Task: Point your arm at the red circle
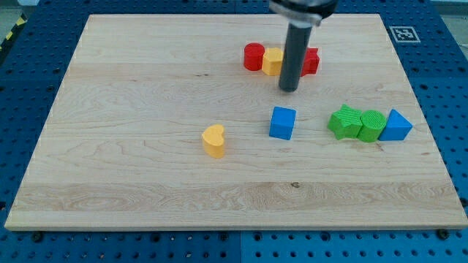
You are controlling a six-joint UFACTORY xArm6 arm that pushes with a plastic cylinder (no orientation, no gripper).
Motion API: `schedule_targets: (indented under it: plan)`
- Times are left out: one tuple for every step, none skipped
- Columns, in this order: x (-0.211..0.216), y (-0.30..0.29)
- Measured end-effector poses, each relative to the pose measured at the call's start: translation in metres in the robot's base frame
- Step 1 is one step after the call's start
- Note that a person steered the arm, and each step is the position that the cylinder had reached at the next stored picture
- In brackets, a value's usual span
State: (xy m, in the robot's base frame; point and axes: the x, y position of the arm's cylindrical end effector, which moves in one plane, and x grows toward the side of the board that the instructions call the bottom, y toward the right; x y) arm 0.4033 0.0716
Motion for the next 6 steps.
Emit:
schedule_targets:
  plan:
    - [-0.002,-0.063]
    - [-0.044,-0.093]
    - [-0.113,-0.131]
    - [-0.164,-0.114]
    - [-0.175,-0.056]
    - [-0.127,-0.047]
